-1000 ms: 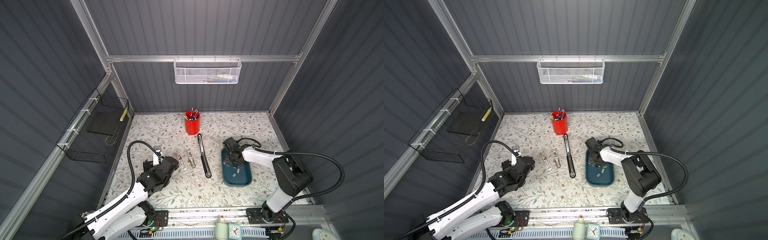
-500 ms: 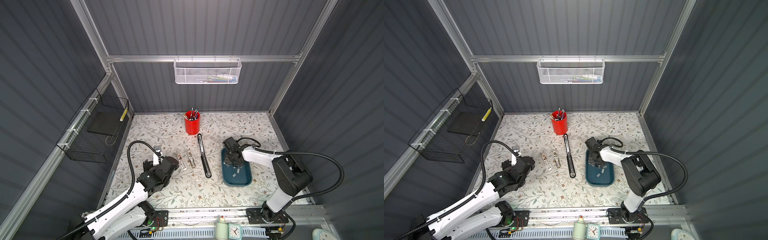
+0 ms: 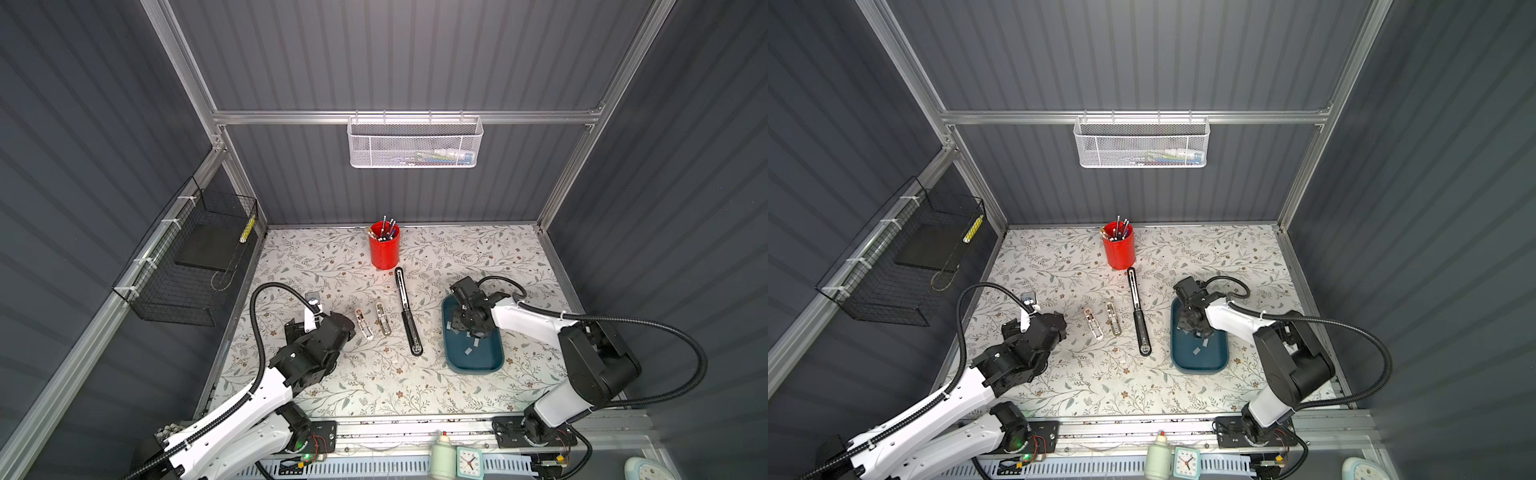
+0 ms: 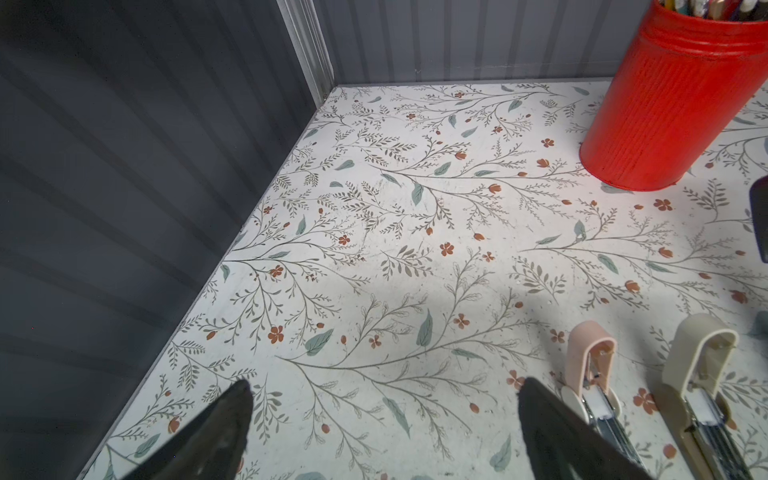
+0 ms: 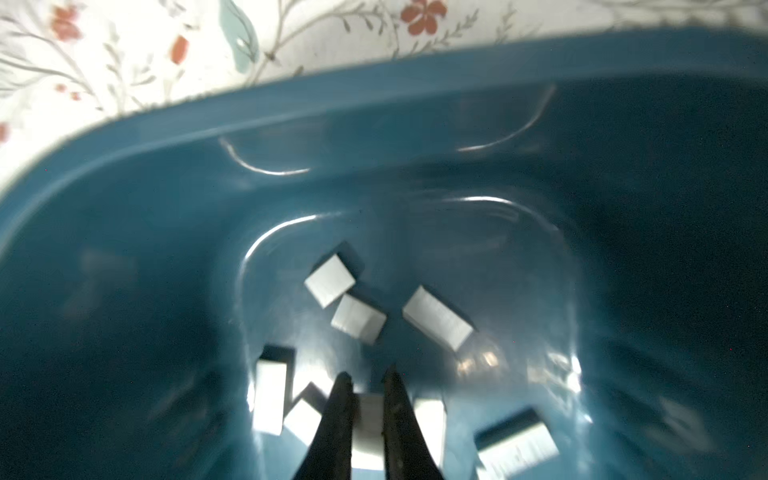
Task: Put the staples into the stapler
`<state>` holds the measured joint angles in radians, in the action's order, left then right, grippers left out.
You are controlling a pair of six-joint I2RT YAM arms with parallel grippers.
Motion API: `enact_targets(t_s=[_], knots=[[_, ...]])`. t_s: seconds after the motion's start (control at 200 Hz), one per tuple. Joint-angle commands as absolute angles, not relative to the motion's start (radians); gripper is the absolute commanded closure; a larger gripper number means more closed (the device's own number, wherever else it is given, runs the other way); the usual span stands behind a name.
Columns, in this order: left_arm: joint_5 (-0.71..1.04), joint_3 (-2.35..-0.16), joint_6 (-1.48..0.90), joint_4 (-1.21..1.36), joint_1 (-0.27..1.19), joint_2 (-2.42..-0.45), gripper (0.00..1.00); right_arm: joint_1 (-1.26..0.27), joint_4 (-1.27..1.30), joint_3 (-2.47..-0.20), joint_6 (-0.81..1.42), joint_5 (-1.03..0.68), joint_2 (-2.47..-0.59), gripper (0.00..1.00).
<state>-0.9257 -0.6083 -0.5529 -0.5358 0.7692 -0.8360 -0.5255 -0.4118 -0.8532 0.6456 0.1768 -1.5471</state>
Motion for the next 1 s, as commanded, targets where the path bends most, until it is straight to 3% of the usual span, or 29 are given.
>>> enact_targets(t_s=[0.0,0.125,0.3,0.45,0.54,0.725,0.99], knots=[[-0.806,-0.604,-0.552,-0.514,0.769,-0.802,0.0,-0.535,-0.404,-0.815,0.612,0.183,-1.452,0.88],[-0.684,-0.64,-0.533,-0.495,0.768,-0.79,0.0,-0.554,-0.394,-0.776,0.602,0.204,-1.343,0.89],[-0.66,-0.641,-0.59,-0.317,0.769,-0.812,0.0,-0.662,-0.406,-0.78,0.573,0.244,-1.209,0.9],[-0.683,-0.615,-0.552,-0.102,0.763,-0.907,0.0,-0.786,-0.437,-0.807,0.569,0.335,-1.102,0.9],[-0.586,-0.586,-0.554,-0.074,0.734,-0.969,0.0,-0.83,-0.409,-0.796,0.579,0.33,-1.057,0.9],[-0.398,-0.417,-0.472,0.197,0.73,-0.946,0.0,-0.918,-0.327,-0.774,0.604,0.336,-1.066,0.91],[-0.353,-0.294,-0.537,0.401,0.677,-0.941,0.0,-0.992,-0.156,-0.763,0.584,0.324,-1.203,0.89]])
